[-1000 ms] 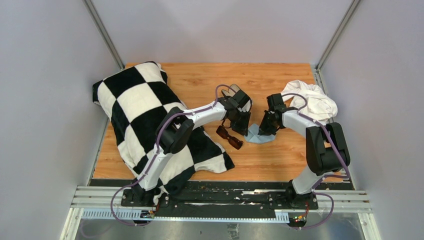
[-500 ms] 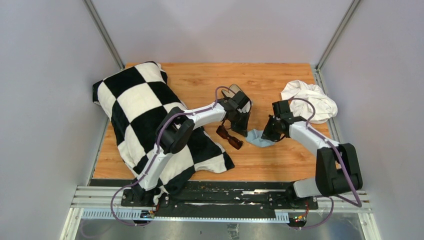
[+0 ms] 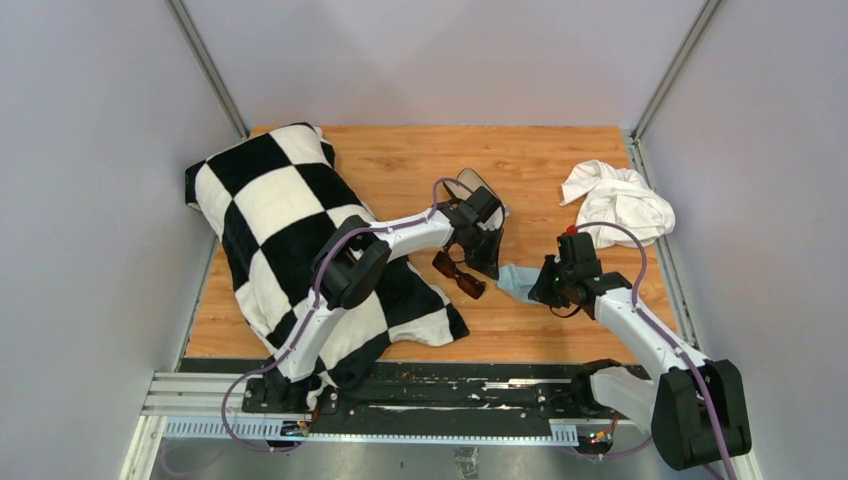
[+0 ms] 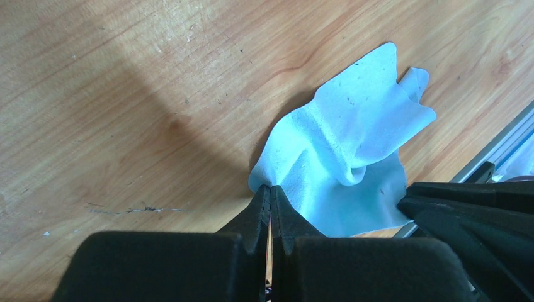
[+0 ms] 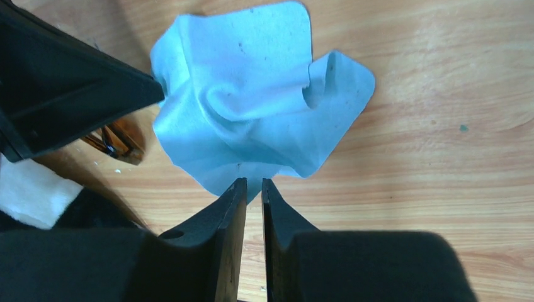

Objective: Organize the sunglasses
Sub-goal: Adjust the glasses cleaning cloth at the center of the board.

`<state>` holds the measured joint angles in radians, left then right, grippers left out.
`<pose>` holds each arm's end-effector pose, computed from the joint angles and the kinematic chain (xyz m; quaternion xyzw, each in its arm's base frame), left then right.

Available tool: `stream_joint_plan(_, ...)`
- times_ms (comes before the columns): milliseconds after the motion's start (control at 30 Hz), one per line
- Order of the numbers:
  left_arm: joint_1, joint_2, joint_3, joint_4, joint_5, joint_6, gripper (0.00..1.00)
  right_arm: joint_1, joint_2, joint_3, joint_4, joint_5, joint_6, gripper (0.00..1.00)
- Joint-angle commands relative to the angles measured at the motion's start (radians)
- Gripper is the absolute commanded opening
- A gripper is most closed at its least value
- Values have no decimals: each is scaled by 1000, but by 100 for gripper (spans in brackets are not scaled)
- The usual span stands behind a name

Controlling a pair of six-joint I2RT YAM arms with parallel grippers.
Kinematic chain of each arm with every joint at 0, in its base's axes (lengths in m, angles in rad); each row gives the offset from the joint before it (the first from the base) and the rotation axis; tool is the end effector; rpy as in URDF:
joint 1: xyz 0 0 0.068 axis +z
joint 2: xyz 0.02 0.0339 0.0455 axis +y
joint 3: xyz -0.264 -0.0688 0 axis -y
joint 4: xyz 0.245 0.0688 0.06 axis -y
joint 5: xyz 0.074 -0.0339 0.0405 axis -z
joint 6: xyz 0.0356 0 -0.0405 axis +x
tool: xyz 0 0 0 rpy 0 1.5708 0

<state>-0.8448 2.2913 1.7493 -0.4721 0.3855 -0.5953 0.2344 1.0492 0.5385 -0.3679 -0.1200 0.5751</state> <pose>0.3163 -0.3765 0.1461 0.1696 0.9298 -0.3163 0.0813 0.1948 0.0509 0.1908 0.1391 0.9289 0.1852 0.2890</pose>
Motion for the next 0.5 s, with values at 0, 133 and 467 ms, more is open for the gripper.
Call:
stream_joint_plan(0, -5, -3, -4, -15, 17, -1, 0, 28, -27, -57, -37, -54, -14, 21)
stream_joint_plan(133, -5, -9, -23, -17, 21, 5, 0, 44, -21, -67, -53, -74, -24, 20)
stream_joint_plan(467, -5, -61, -77, -8, 25, 9, 0, 48, -54, -65, -95, -27, 58, 33)
